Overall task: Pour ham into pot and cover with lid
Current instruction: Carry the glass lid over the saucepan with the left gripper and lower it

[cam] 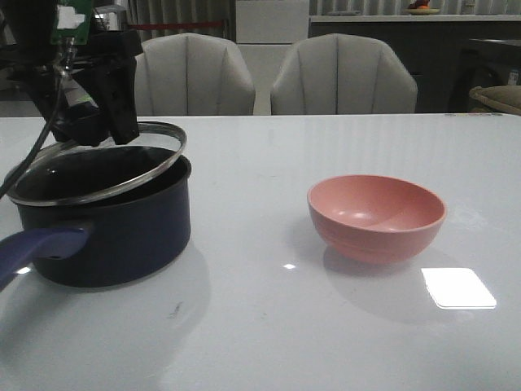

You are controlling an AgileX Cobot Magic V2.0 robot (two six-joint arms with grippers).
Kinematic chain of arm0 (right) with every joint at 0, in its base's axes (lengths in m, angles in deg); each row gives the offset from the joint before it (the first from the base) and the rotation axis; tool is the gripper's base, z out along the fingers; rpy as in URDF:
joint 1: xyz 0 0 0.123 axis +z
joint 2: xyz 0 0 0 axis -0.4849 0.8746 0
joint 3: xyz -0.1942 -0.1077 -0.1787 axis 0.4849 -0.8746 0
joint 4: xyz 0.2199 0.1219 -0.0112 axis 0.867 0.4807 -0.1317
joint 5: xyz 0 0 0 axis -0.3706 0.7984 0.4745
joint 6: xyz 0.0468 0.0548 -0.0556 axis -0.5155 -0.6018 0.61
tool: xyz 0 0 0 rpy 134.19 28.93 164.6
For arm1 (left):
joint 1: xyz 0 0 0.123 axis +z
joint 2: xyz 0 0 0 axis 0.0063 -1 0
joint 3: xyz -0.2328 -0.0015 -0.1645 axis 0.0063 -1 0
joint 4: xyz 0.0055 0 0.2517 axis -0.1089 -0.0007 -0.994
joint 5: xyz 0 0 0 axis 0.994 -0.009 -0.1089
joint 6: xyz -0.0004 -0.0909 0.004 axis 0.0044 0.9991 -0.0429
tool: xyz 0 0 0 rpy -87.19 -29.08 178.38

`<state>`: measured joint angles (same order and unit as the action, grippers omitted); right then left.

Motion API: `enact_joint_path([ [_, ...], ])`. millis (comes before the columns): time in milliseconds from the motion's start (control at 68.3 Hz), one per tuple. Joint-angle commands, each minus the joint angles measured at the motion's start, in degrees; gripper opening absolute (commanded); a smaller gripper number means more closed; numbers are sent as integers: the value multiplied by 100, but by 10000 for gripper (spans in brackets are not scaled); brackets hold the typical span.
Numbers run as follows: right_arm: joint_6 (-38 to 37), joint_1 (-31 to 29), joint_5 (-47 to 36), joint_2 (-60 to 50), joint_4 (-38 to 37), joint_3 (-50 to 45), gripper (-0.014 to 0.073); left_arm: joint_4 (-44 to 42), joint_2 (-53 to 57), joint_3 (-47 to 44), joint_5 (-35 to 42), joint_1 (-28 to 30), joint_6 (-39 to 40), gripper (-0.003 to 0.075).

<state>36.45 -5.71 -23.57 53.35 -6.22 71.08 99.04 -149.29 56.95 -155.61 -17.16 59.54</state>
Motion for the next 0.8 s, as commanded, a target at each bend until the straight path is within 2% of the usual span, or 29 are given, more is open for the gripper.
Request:
enact_joint_path([
  [0,49,0,-425,61,34,150,144,77,277,201,369,-43,15,281],
  [395,49,0,-425,61,34,150,144,-76,81,201,258,-32,15,288],
  [600,49,0,-425,61,34,150,144,-328,81,223,68,-32,25,382],
  [790,49,0,-425,61,34,150,144,-349,81,450,-281,-32,25,388],
])
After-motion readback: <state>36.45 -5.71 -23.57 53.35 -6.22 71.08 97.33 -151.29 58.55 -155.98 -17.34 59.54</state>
